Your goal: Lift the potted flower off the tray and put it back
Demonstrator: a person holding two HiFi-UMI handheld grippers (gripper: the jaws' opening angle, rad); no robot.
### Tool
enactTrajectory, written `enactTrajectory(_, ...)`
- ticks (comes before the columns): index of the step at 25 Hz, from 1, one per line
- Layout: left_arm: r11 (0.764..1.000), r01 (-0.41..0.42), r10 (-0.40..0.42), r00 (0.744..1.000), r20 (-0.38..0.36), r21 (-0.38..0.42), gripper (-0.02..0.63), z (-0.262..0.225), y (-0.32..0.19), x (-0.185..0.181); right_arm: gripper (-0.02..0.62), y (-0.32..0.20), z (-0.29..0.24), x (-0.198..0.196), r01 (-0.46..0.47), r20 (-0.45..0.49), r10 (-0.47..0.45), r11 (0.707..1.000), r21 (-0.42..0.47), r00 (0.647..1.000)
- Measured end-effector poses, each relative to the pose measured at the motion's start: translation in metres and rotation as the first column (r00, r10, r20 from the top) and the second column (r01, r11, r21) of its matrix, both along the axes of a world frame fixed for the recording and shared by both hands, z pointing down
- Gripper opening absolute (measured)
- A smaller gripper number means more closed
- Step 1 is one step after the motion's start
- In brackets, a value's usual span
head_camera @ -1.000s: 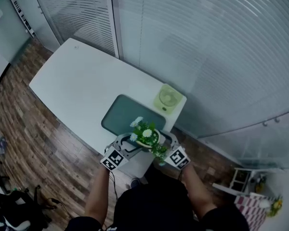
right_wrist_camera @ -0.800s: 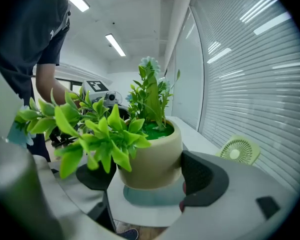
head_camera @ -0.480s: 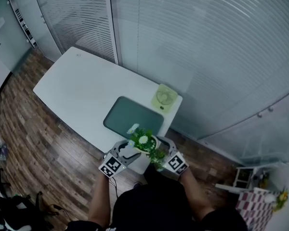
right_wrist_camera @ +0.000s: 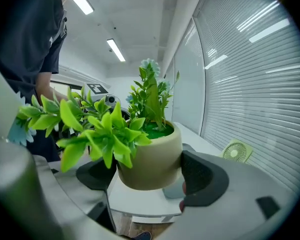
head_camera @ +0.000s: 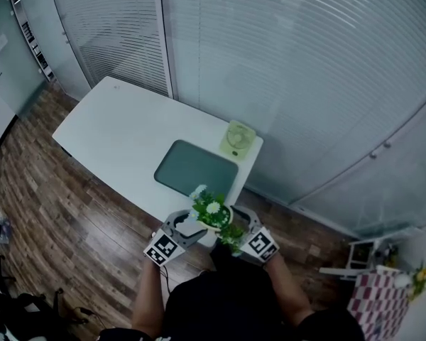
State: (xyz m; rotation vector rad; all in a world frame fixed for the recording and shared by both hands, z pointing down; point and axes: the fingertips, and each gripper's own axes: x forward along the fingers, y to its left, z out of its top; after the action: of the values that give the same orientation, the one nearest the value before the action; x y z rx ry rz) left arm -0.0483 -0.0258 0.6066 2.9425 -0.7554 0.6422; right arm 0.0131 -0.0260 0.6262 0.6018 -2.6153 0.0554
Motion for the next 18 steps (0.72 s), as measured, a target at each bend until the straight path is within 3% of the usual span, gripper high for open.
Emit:
enactTrajectory(8, 0.999, -0.042, 0.042, 0.999, 0.001, 0.017, 0.268, -0.023, 0.044, 0.003, 0.373, 0.048, -0.017, 0.005, -0.041, 0.037, 0.042, 0.999, -0.023, 0.998)
enactTrajectory(18, 0.997, -0.069, 0.070, 0.997, -0.024, 0.042, 0.268, -0.040, 0.086, 0.013, 0.373, 0.090, -0.034, 0.014, -0.067, 0.070, 0.065, 0.997, 0.027, 0.995)
